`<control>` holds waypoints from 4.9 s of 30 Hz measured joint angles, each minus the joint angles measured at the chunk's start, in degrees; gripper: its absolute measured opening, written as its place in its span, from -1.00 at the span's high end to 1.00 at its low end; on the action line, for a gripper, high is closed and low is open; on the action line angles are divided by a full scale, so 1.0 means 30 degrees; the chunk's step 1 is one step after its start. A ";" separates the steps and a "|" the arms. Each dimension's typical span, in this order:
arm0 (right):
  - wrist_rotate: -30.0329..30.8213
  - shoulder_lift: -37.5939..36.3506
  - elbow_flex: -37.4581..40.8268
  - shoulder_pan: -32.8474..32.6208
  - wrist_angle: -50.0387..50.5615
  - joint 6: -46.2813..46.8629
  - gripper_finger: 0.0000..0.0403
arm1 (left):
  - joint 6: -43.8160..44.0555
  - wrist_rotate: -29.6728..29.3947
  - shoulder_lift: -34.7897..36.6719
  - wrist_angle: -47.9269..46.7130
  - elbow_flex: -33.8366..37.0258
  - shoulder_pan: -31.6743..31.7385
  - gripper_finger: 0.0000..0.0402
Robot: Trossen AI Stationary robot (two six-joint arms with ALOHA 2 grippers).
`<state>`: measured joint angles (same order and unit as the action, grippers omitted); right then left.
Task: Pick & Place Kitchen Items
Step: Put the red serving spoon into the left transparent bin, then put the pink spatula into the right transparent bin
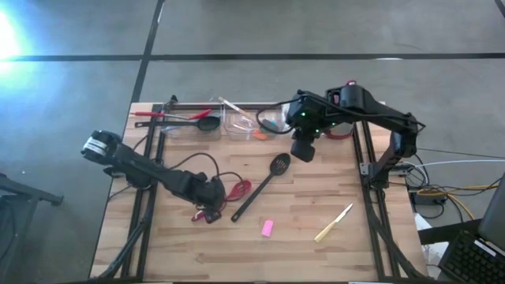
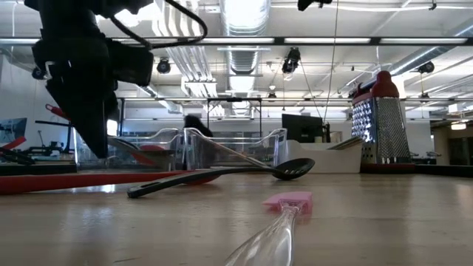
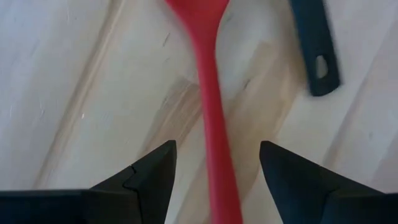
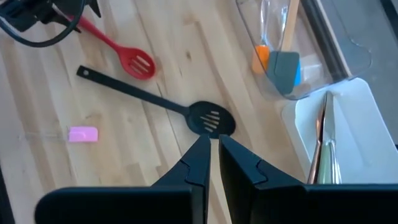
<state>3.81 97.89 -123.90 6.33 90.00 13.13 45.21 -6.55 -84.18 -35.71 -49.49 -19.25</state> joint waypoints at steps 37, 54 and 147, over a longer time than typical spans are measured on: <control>0.1268 0.0000 0.3062 0.0015 0.0006 -0.1086 0.86 | -0.1178 -0.0138 -0.2114 0.0055 -0.0002 0.0000 0.70; 0.1314 0.0000 0.3136 0.0022 -0.0070 -0.1093 0.86 | -0.5113 -0.4745 0.2288 -1.2565 -0.5404 0.0088 0.70; 0.2259 0.0007 0.3521 0.0029 -0.1692 -0.2590 0.86 | -2.4338 -1.3706 0.3268 -0.9095 -0.5150 2.0584 -0.22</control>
<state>10.59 97.91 -113.34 6.42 84.93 5.36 -27.81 -47.66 -74.38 -63.00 -64.94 42.51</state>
